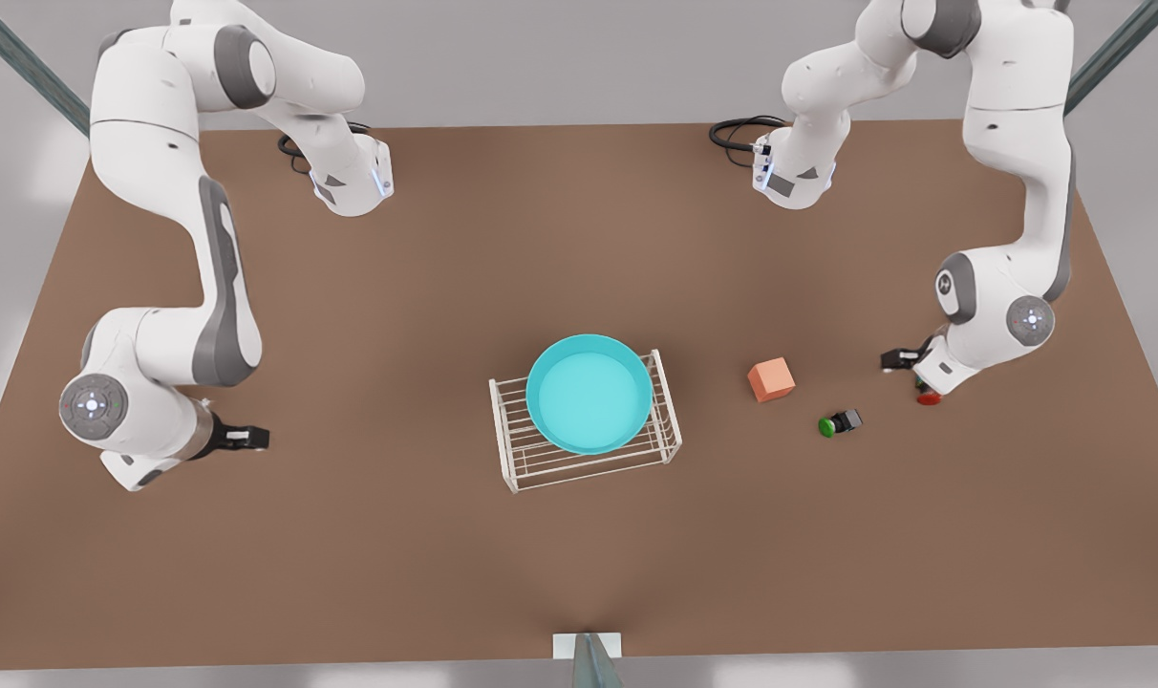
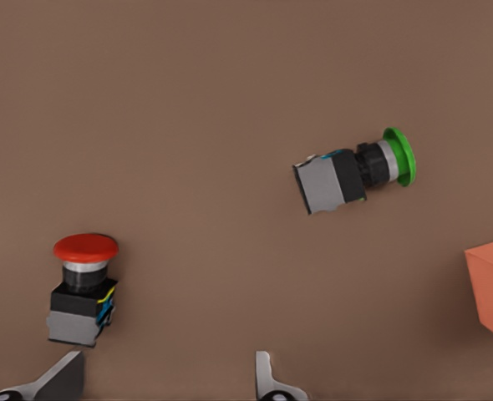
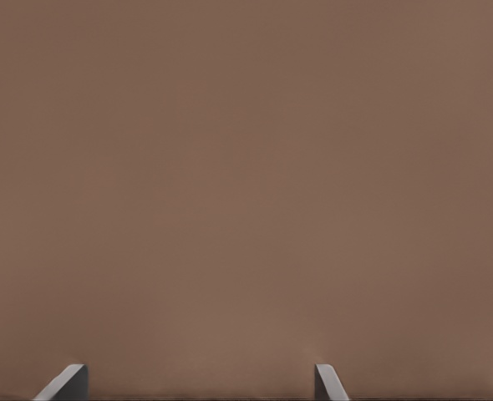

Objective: Place the plate on the shelf with right arm and place the red button switch in the plate with left arm

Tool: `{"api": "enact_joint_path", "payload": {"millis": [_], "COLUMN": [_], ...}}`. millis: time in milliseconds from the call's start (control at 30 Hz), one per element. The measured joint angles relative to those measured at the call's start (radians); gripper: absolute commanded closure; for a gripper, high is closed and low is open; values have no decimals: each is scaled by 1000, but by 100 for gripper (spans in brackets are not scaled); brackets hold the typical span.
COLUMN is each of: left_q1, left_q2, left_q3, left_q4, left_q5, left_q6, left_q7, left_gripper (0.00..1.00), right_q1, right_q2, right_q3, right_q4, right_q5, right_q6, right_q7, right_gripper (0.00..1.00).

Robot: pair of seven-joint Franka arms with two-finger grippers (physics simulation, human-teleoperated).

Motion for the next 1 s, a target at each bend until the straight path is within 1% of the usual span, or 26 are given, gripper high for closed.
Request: {"api": "enact_joint_path", "payload": {"millis": [200, 333, 700, 733, 767, 800, 833, 900, 1000], "left_q1": [61, 116, 141, 141, 141, 141, 141, 141, 141], "left_q2": [77, 123, 167, 167, 167, 168, 172, 178, 179], "left_q3": [0, 0, -2, -2, -2, -2, -2, -2, -2], "left_q4": [-10, -9, -67, -68, -69, -69, -68, -68, -67], "left_q5": [9, 14, 11, 10, 10, 10, 9, 8, 7], "left_q6": [190, 283, 448, 455, 461, 466, 471, 483, 494], "left_q7": [144, 248, 473, 488, 502, 514, 526, 548, 576], "left_gripper": [0, 0, 0, 10, 25, 32, 33, 42, 43], "right_q1": [-11, -15, -17, -17, -17, -18, -18, -17, -18], "right_q2": [4, 11, 26, 27, 27, 27, 27, 27, 27], "right_q3": [-3, -4, -3, -3, -3, -3, -3, -3, -3], "right_q4": [12, 12, 12, 12, 12, 12, 12, 12, 12], "right_q5": [-16, -18, -18, -18, -14, -9, -5, 1, 5], "right_q6": [-41, -53, -58, -58, -57, -57, -57, -58, -59], "right_q7": [-18, -28, -47, -48, -50, -51, -52, -55, -58], "right_gripper": [0, 0, 0, 0, 0, 0, 0, 0, 0]}}
